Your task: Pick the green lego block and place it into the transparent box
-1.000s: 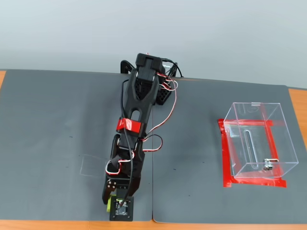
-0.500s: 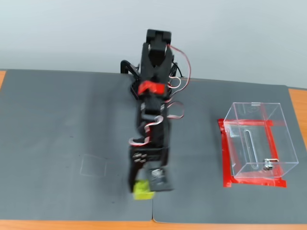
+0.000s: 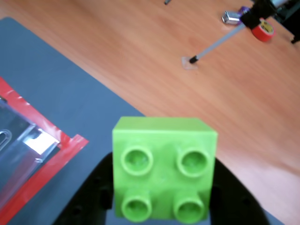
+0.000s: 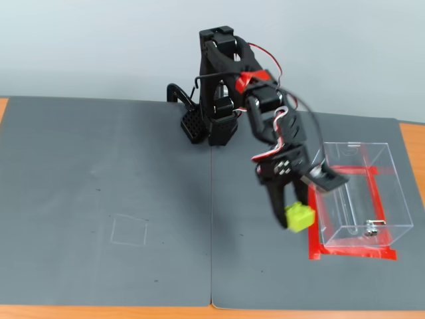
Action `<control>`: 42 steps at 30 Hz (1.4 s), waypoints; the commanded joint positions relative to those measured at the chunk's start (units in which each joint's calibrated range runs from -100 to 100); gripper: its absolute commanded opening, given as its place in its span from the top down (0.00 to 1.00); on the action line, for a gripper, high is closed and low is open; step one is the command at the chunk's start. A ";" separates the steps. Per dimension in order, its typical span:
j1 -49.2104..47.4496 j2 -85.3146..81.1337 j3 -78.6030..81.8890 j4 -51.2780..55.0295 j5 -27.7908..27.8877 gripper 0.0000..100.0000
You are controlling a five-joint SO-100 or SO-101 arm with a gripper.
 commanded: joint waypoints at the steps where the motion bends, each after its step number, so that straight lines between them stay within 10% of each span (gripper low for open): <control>1: -5.58 -4.14 -0.19 -0.14 0.17 0.92; 42: -31.02 8.32 -0.19 -8.30 0.22 0.91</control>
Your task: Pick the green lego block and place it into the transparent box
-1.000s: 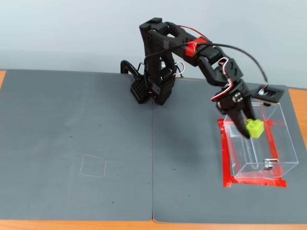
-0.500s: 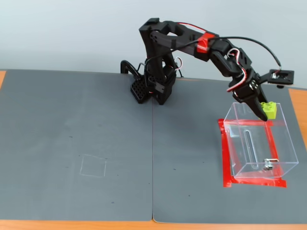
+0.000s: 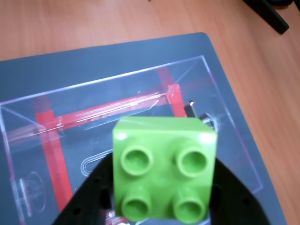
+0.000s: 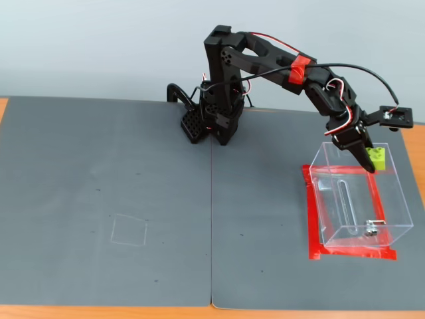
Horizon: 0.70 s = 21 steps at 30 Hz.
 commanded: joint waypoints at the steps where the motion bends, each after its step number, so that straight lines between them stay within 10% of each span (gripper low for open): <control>1: -0.58 0.25 -1.09 -3.27 0.17 0.91; 21: -0.36 0.93 -0.27 -3.01 0.17 0.77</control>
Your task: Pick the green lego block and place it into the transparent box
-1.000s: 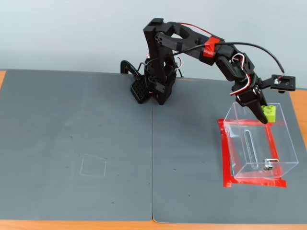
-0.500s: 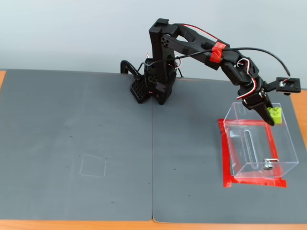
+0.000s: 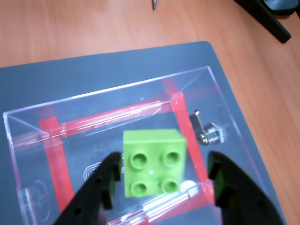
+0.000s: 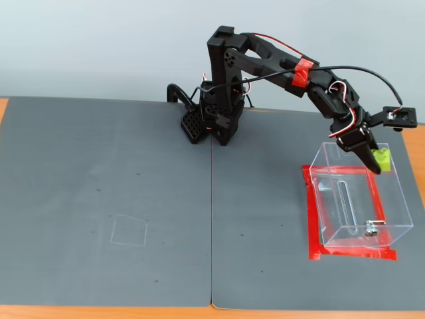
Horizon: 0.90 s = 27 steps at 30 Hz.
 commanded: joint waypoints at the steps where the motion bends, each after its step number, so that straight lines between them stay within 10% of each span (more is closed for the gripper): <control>1: 0.60 -0.35 -0.36 -0.41 0.17 0.77; 14: 3.51 -3.91 -0.18 -0.23 0.17 0.78; 27: 15.82 -28.66 19.18 -0.93 -0.14 0.98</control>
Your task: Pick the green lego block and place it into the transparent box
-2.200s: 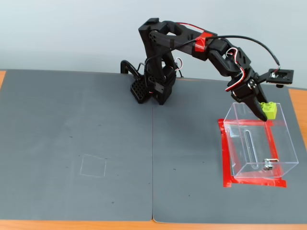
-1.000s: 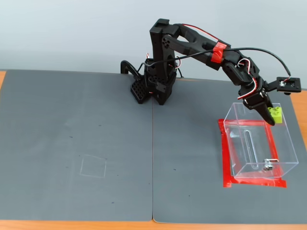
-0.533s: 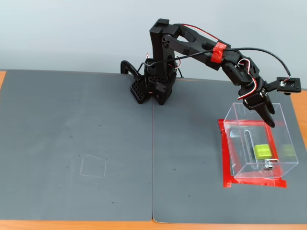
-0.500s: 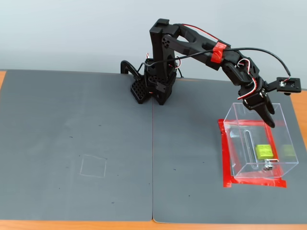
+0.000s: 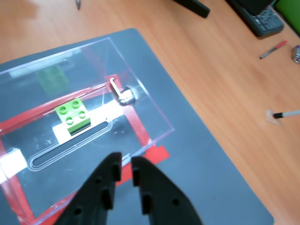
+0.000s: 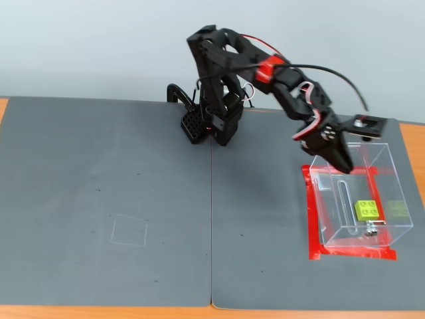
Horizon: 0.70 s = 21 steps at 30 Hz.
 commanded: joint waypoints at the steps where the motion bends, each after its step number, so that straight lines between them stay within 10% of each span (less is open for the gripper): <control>1: 4.56 -9.63 4.64 -0.84 -0.24 0.98; 21: 33.28 -42.78 33.77 -0.58 -0.35 0.98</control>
